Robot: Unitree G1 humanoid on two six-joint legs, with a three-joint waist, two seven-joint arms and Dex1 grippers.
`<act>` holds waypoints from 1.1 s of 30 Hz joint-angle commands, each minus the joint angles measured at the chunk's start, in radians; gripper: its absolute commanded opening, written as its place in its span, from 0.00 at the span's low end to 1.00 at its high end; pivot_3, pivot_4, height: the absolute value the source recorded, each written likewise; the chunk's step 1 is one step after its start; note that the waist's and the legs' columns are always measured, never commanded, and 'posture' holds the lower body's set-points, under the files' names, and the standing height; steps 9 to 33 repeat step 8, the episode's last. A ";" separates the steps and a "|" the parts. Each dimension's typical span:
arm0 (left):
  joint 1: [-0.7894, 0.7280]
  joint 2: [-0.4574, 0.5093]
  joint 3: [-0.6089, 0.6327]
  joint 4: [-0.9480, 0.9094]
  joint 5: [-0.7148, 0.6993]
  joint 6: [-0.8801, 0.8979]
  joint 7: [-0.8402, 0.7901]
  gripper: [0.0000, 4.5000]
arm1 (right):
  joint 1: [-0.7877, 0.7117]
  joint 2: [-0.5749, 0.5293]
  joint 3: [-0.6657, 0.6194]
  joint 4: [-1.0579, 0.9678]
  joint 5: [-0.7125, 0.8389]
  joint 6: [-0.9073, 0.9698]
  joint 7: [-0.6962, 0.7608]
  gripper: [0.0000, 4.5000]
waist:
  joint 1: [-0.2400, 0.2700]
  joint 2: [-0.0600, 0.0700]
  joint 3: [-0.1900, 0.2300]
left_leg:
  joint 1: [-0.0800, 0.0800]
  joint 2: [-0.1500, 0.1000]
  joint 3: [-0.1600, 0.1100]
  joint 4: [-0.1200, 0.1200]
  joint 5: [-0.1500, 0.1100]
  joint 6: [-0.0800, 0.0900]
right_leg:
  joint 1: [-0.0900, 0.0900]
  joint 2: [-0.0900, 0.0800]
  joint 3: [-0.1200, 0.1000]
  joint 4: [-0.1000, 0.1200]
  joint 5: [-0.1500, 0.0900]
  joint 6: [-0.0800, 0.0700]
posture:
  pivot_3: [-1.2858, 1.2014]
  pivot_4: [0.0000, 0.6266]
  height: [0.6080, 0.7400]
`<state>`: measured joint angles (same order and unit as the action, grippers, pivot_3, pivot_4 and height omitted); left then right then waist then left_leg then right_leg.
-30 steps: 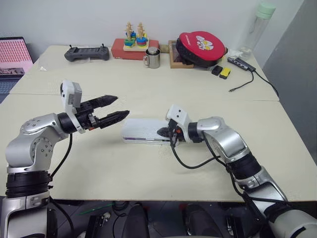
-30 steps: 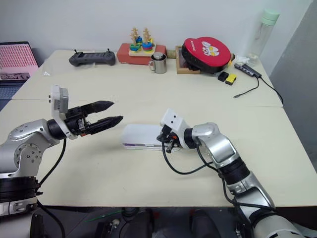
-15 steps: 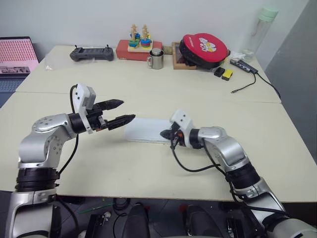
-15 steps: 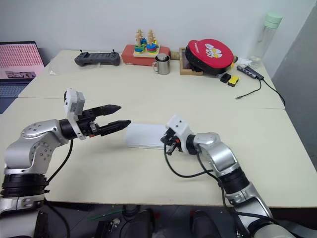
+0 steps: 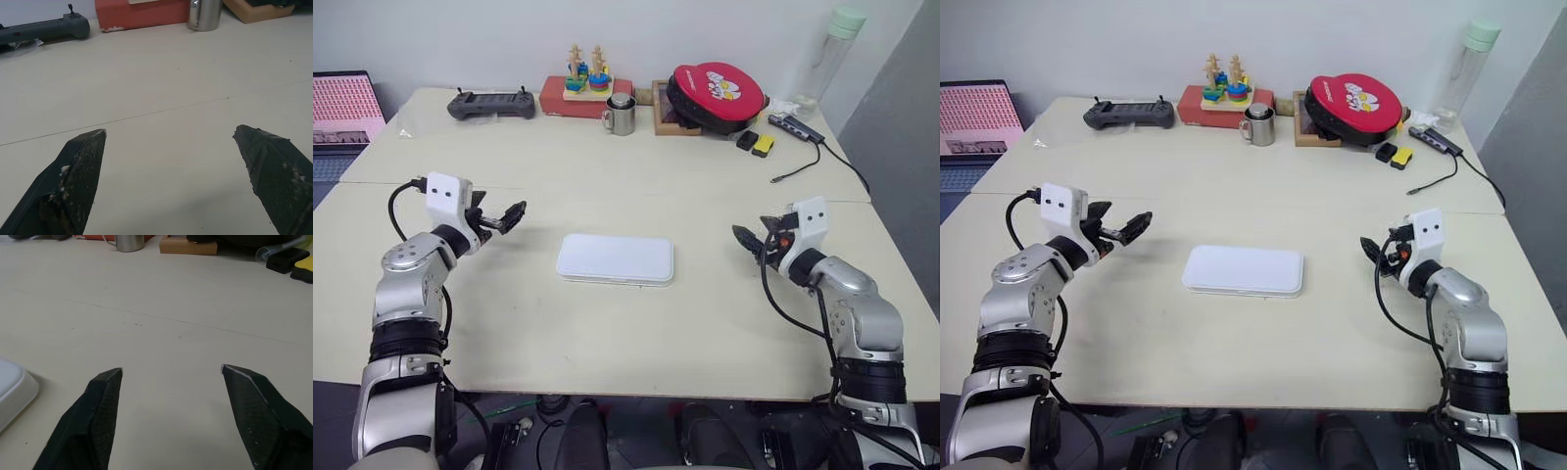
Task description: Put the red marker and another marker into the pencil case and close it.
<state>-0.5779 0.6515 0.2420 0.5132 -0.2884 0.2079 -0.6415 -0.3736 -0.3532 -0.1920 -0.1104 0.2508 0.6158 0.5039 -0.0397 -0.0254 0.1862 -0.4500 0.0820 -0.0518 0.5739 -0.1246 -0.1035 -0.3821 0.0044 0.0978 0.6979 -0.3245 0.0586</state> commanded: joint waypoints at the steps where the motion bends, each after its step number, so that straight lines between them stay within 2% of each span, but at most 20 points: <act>1: -0.005 0.025 0.025 -0.057 -0.011 0.003 -0.007 1.00 | -0.014 -0.008 0.004 -0.026 0.016 -0.036 -0.006 0.99 | 0.000 0.000 0.000 | 0.000 0.000 0.000 0.000 0.000 0.000 | 0.000 0.000 0.000 0.000 0.000 0.000 | 0.52 0.24 1.00; 8: 0.061 0.014 0.060 -0.141 -0.024 0.031 0.033 1.00 | -0.008 -0.015 0.002 -0.001 0.038 -0.055 0.000 1.00 | 0.001 0.000 0.000 | 0.000 0.000 0.000 0.001 0.000 0.000 | 0.001 0.000 0.000 0.000 0.000 0.001 | 0.52 0.24 1.00; 33: 0.061 0.014 0.060 -0.141 -0.024 0.031 0.033 1.00 | -0.008 -0.015 0.002 -0.001 0.038 -0.055 0.000 1.00 | 0.001 0.000 0.000 | 0.000 0.000 0.000 0.001 0.000 0.000 | 0.001 0.000 0.000 0.000 0.000 0.001 | 0.52 0.24 1.00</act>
